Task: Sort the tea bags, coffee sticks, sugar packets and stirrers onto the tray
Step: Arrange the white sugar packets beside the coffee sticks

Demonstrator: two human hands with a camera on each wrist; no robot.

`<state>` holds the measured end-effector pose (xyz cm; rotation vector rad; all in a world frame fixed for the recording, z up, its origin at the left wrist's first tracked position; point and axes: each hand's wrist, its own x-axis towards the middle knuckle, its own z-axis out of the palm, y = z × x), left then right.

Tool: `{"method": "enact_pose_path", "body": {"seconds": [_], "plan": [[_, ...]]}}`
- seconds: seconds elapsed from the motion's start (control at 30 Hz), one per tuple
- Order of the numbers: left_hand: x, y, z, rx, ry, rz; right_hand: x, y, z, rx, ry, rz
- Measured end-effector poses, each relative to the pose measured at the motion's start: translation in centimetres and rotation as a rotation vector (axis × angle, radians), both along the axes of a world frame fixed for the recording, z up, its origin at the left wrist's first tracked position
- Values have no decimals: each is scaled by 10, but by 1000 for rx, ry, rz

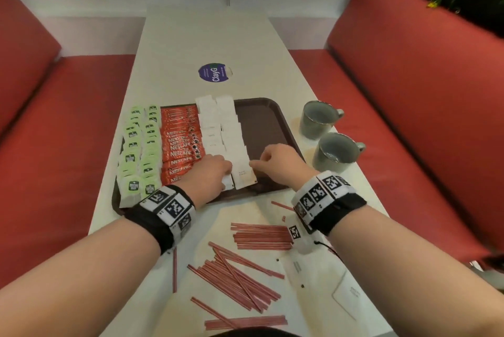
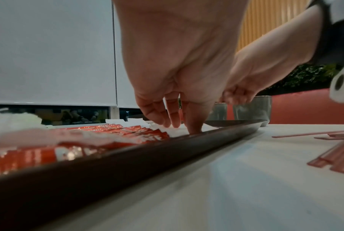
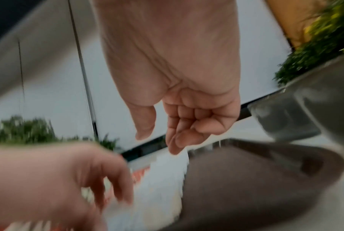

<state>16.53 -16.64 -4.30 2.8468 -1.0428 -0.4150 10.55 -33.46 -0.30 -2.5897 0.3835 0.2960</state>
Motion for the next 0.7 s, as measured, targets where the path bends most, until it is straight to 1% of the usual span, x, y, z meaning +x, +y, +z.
{"method": "enact_pose_path", "body": {"seconds": [0.1, 0.17, 0.23, 0.33, 0.43, 0.57, 0.7], "plan": [[-11, 1, 8, -25, -5, 2, -46, -22, 28, 148, -155, -67], [-26, 0, 15, -117, 17, 3, -85, -43, 37, 195, -183, -115], [-47, -4, 22, -213, 72, -33, -125, -64, 37, 196, -170, -198], [-82, -13, 28, -264, 180, -107, -175, -85, 22, 139, -99, -296], [-109, -28, 25, -249, 226, -179, -205, -91, -5, 55, 32, -271], [-127, -53, 13, -203, 240, -230, -221, -81, -28, -95, 141, -207], [-138, -78, 4, -103, 223, -269, -225, -74, -38, -239, 221, -176]]}}
